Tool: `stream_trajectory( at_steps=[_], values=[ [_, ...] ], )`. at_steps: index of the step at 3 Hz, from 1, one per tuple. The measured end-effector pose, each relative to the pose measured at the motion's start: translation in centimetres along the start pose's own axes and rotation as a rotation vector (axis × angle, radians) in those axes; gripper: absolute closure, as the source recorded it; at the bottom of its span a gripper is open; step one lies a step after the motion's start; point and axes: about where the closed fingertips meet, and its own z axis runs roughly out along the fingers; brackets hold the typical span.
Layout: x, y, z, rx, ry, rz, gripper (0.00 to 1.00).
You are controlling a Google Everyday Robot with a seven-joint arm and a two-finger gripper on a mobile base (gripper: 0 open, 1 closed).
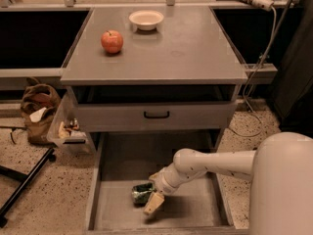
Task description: Pick green can from middle drawer and place on counter
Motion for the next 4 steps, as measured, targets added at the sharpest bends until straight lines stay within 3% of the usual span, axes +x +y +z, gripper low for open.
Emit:
stream_trajectory(
  at_steps=[2, 3, 4],
  values=[
    [0.0, 0.0, -0.1, -0.001, -0.002, 0.003, 0.64],
    [-0.5, -0.2, -3.9, 0.050, 0.001, 0.017, 0.87],
    [-2.3, -1.1, -11.4, 0.114, -0.068, 0.029, 1.00]
  ],
)
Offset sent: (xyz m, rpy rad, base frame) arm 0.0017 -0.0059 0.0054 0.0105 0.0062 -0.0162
